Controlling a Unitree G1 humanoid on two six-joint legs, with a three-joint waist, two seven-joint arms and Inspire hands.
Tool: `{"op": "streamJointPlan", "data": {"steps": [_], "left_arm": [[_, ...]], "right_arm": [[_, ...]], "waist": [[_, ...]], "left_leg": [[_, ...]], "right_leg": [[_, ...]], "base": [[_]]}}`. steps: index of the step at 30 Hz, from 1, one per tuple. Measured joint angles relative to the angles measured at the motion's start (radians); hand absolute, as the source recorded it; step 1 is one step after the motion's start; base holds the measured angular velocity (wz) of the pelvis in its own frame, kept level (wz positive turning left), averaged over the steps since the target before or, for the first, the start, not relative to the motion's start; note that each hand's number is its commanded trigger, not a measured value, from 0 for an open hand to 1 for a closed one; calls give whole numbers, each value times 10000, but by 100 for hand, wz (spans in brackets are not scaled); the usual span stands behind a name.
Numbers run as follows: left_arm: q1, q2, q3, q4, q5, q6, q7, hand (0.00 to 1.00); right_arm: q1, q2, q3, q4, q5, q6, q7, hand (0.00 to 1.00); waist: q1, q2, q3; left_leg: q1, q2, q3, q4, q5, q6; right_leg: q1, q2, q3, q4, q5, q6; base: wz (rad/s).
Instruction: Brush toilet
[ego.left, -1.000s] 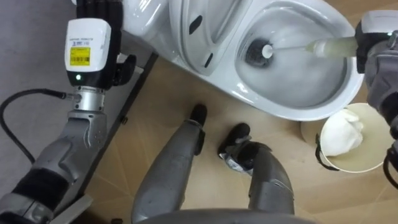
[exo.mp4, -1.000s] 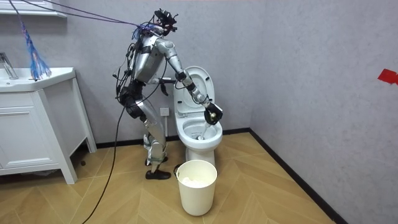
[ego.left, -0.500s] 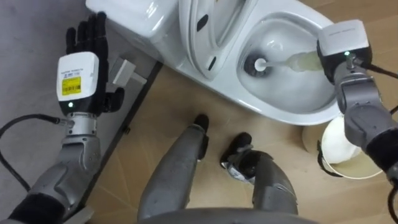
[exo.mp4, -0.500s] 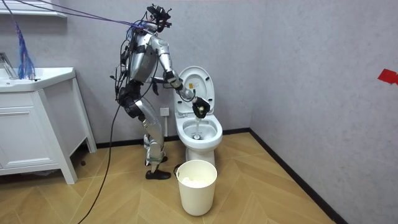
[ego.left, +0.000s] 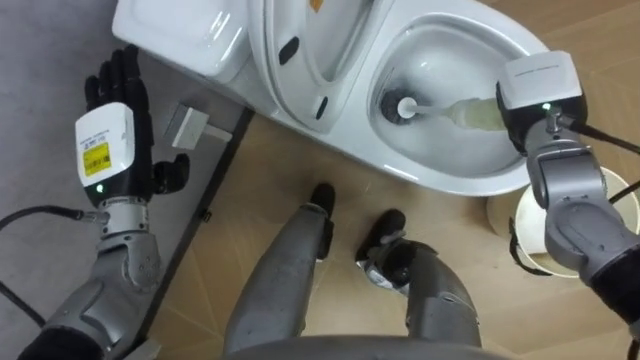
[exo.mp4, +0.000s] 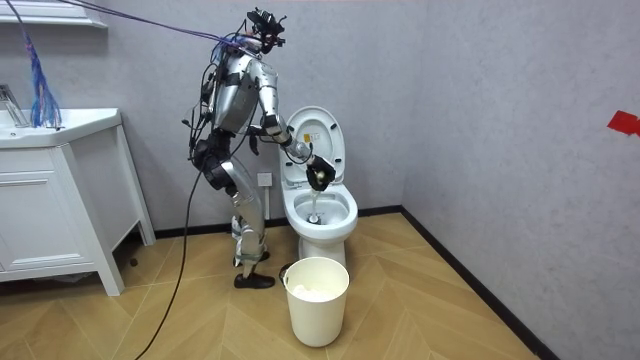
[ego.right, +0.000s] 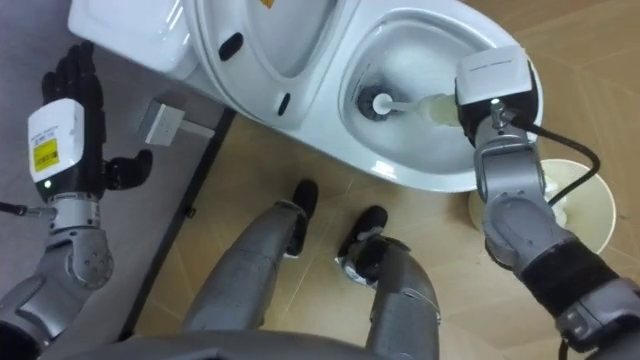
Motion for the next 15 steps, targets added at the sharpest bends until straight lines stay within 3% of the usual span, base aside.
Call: {"op": "streamJointPlan", "data": {"steps": [10, 13, 15], "left_arm": [[-64, 1, 252, -436, -66, -229, 754, 0], [-339, 3, 451, -530, -4, -365, 1171, 0], [-595, 5, 453, -529, 88, -455, 1365, 0]], "right_arm": [[396, 6, -244, -475, -425, 99, 401, 100], [445, 12, -348, -153, -356, 45, 4, 100], [169, 91, -378, 599, 218, -197, -500, 100]], "waist": [[-4, 22, 7], [-9, 0, 14], [-112, -24, 30]], "left_leg": [[-172, 40, -115, 229, -100, 29], [-131, -8, -141, 221, -89, 16], [-46, -134, -143, 219, -77, 11]], "right_leg": [[1, 32, -188, 48, -25, 17], [1, -5, -172, 119, -44, 12], [4, -150, -159, 324, -141, 27]], "base": [[3], [4], [2]]}}
